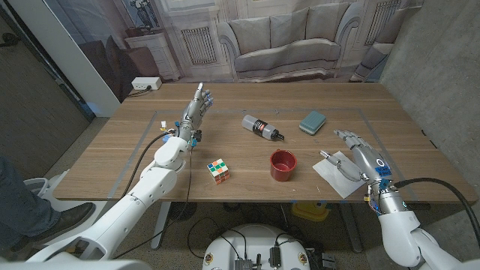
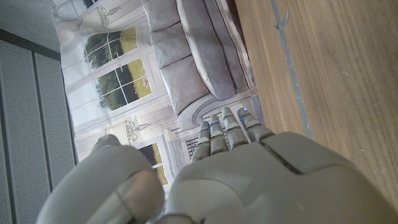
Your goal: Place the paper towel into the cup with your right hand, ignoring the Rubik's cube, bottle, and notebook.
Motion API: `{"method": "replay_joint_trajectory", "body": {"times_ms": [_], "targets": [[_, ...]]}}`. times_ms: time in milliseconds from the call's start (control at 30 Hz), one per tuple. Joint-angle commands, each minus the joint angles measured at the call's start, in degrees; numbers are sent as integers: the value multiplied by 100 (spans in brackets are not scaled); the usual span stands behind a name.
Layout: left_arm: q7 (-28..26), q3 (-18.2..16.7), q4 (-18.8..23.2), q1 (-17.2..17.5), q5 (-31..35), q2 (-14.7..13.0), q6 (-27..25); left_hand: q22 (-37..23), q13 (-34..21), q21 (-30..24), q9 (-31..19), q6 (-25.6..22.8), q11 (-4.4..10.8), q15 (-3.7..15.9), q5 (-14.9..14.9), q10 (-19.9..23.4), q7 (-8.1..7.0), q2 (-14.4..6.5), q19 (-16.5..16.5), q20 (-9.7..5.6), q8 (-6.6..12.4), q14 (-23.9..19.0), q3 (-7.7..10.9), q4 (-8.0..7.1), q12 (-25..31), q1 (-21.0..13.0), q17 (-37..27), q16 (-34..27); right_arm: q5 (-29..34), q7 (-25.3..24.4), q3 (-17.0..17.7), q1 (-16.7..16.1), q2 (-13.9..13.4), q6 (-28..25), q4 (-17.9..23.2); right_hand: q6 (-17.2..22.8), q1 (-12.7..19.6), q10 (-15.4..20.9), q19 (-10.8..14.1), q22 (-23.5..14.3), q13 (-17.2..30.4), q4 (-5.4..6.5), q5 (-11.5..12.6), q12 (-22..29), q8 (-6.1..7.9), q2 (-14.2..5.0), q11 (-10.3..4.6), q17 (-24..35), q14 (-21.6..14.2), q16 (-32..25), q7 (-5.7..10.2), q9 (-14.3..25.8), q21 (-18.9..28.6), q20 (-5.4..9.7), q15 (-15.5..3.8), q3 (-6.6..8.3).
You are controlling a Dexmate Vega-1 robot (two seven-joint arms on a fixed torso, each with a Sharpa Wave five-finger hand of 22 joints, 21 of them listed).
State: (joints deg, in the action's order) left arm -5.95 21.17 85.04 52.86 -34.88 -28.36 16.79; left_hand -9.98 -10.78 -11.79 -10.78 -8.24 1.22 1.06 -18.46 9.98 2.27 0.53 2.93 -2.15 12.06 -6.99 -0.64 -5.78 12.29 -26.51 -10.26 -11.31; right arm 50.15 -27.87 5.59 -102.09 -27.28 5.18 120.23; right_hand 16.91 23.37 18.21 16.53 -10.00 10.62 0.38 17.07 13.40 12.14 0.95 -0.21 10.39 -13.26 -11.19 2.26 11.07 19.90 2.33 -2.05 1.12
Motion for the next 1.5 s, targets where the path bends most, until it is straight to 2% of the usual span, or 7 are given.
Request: {"method": "replay_joint_trajectory", "body": {"times_ms": [33, 600, 1033, 1500], "targets": [[28, -23, 2, 43, -28, 1, 77, -25, -32, 23, -18, -49, 22, -15, -10, 53, -2, -44, 58, -16, -8, -45, -31, -12, -15, 2, -32, 18, -67, 210, -133, -46, -225, -382, 137, 61, 71, 40, 18, -13, 15, -45, 42, 22, 42, -6, -6, 15, -44, 6, 2, 10, -18, 353, -217, 26], [26, -54, -70, 68, -99, 47, 116, -25, -33, 24, -18, -52, 11, -16, -9, 63, -3, -55, 63, -1, -14, -54, -47, -13, -19, -4, -33, 19, -282, 549, -326, 2, -370, -745, 136, 115, 265, 53, 15, -14, 15, -148, 96, 9, 40, -56, 19, 8, -38, 21, 12, 10, -87, 323, -199, 93], [13, -53, -46, 11, -61, 36, 104, -25, -33, 25, -19, -48, -7, -18, -8, 58, -7, -65, 66, 13, -21, -57, -60, -13, -27, -9, -33, 21, -391, 526, -482, 50, -418, -966, -14, 190, 431, 91, 30, -15, 15, -243, 128, 11, 54, -76, 13, 3, -63, 20, 13, 9, -131, 313, -201, 144], [22, -49, -67, -29, -58, 47, 101, -26, -34, 25, -19, -5, -4, -13, -7, 52, -11, -76, 74, 32, -42, -56, -76, -12, -35, -17, -34, 25, -506, 639, -582, 33, -473, -1330, 6, 298, 570, 147, 56, -18, 15, -325, 149, 19, 73, -90, 18, 3, -93, 18, -31, 10, -176, 305, -196, 184]]}}
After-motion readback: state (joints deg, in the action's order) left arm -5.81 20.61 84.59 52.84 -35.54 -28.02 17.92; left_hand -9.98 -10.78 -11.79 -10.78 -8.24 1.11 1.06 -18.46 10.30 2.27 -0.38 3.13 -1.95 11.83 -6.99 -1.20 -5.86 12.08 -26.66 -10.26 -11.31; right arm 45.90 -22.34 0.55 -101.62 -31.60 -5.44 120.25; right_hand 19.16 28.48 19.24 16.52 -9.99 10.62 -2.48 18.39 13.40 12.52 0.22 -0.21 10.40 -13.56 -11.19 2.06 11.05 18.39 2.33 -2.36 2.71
